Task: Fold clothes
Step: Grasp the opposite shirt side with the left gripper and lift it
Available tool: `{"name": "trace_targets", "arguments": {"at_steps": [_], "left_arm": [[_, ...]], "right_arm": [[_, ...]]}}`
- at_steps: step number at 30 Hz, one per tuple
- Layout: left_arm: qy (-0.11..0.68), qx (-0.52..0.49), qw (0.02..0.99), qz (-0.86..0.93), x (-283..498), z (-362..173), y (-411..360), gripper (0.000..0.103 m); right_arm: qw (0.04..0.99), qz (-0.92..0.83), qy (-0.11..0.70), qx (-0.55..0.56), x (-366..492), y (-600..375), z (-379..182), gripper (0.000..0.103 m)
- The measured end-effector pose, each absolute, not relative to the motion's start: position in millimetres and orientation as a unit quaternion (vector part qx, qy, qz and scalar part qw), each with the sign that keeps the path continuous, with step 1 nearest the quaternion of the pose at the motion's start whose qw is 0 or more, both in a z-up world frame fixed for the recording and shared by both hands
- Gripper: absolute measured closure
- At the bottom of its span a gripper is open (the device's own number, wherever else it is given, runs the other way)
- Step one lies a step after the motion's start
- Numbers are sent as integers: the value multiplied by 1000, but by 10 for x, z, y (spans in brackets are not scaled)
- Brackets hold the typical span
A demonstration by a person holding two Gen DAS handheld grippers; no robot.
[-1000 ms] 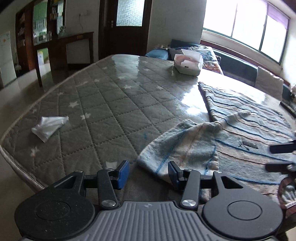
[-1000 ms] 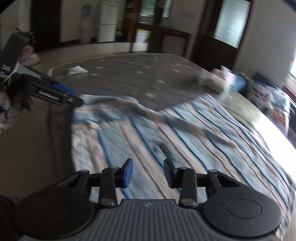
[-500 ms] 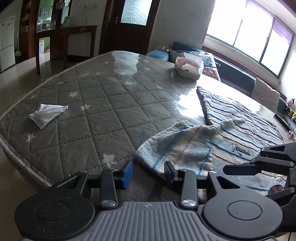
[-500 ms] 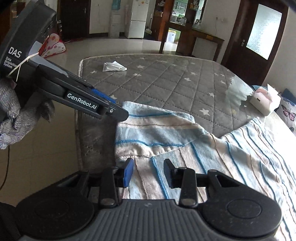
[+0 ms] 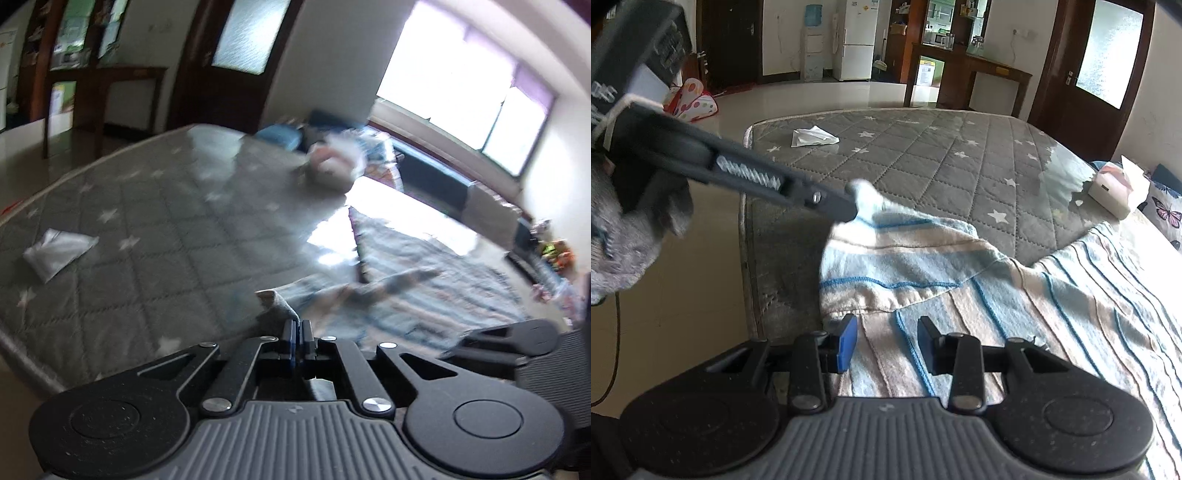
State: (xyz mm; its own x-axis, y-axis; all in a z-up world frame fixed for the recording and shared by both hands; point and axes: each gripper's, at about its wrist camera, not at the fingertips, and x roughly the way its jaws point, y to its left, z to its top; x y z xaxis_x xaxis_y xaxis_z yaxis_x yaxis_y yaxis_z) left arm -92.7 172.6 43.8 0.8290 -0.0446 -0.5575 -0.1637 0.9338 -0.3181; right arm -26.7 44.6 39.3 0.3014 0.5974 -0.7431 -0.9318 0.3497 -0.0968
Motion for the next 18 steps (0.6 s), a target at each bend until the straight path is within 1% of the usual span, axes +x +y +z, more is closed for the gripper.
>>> {"name": "trace_targets", "arguments": {"at_steps": [5,11,18], "left_arm": [[270,-160,949,-33,-914,567,1523,101],[264,-120,951,-110,-888,607,1193,101],[297,-76,933,-187,-814,471,852,101]], "right_arm": [[771,494,308,-260,-232,325,477,67],[798,452,304,-258,-108,11,610,67],[832,401,306,-234,74,-380,751,67]]}}
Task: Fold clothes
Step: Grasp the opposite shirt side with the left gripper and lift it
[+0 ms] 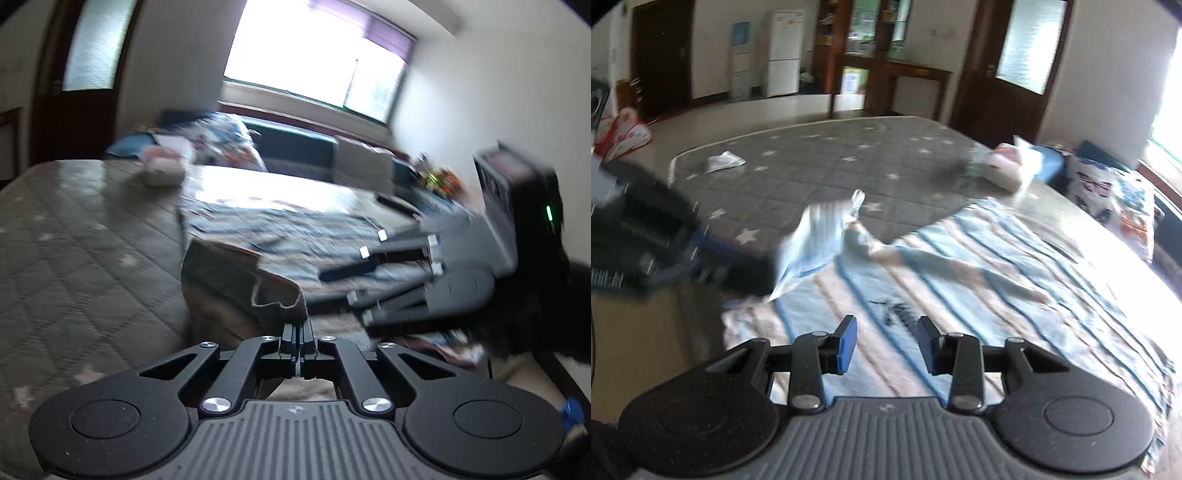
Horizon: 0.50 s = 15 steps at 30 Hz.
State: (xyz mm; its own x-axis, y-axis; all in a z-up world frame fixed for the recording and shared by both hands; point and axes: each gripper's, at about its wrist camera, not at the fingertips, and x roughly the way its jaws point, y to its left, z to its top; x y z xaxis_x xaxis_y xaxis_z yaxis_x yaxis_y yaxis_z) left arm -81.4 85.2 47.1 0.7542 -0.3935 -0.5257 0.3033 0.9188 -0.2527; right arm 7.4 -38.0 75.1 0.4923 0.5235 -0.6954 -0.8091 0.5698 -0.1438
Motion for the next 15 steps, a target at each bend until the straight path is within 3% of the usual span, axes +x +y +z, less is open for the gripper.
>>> {"name": "trace_targets", "arguments": {"at_steps": [8,15], "left_arm": [[351,-23,908,-227,-755,264,624,99],[334,-10,920,-205,-751,479,870,99]], "right_arm": [[843,381,308,-221,189,-598,811,67],[830,403,322,-213,151,-570,756,69]]}}
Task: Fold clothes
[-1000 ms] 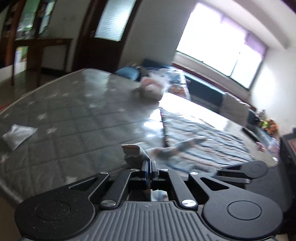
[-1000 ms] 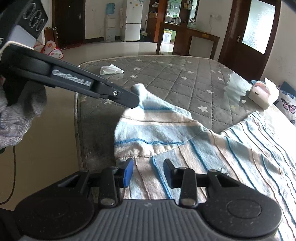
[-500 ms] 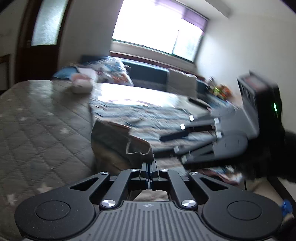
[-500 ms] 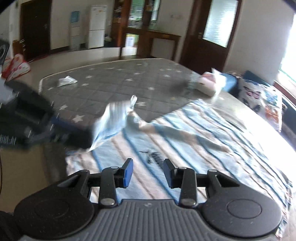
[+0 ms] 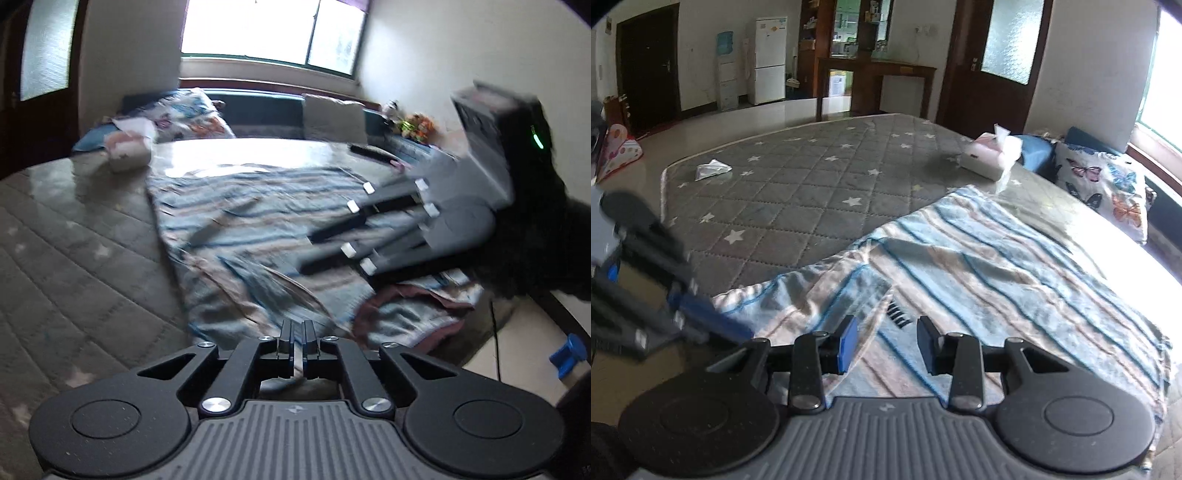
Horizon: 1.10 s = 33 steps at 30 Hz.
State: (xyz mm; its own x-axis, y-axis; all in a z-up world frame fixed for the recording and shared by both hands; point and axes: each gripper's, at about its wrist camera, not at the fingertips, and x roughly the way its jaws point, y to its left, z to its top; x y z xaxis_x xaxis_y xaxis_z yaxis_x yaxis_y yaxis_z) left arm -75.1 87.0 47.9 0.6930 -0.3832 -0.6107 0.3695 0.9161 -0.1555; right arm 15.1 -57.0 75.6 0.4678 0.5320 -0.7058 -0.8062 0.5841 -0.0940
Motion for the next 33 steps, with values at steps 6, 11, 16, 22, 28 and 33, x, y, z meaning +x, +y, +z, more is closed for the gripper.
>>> {"name": "trace_targets", "arguments": {"at_steps": [6,11,16,22,28,33], "left_arm": [[342,-11,928,-145,-314,438,1033,99],[366,-2,921,-133,-2,217,1010,99],[363,14,922,-137,59,217,967,98],[356,24,923,-145,242,268,881,98],[356,25,922,-148,291,263,892,97],[350,6,927,-135,307,313,1024,97]], "right_arm": [[804,435,341,-220,37,-447,615,81],[789,445,358,-226,-45,-390,493,82],[786,447,363,-226,-103,-402,463,83],[783,451,364,-225,-103,-423,483,83],[787,451,360,-218,-67,-440,522,83],[797,438,370,-189,131,-417,540,83]]}}
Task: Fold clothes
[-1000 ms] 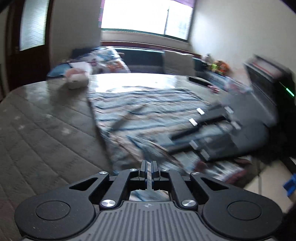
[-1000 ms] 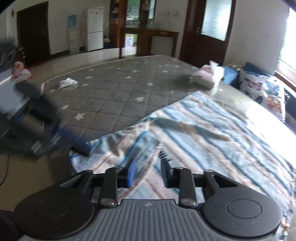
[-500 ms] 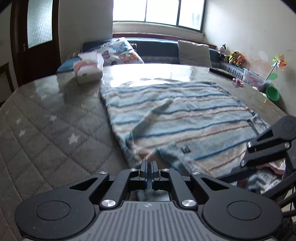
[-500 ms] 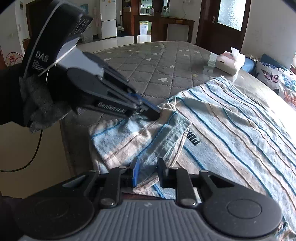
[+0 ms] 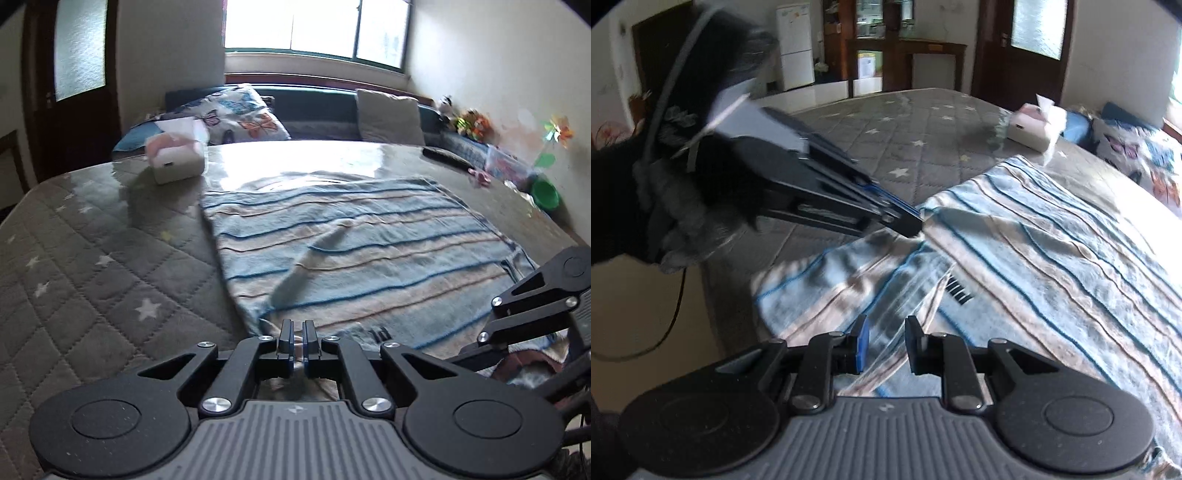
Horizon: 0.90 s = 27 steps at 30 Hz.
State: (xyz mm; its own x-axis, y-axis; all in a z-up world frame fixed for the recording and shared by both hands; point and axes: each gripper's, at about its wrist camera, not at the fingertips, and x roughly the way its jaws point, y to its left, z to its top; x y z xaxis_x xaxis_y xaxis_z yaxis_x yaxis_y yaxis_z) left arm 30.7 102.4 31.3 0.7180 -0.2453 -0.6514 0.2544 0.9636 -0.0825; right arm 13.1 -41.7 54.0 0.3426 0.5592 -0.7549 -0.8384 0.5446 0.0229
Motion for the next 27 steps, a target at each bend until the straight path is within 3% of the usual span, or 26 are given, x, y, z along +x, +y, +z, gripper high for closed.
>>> {"name": "trace_targets", "arguments": {"at_steps": [27], "left_arm": [[364,0,921,-141,396,208,1087,97]], "right_arm": [[806,419,411,-75,604,-400,455,85]]}}
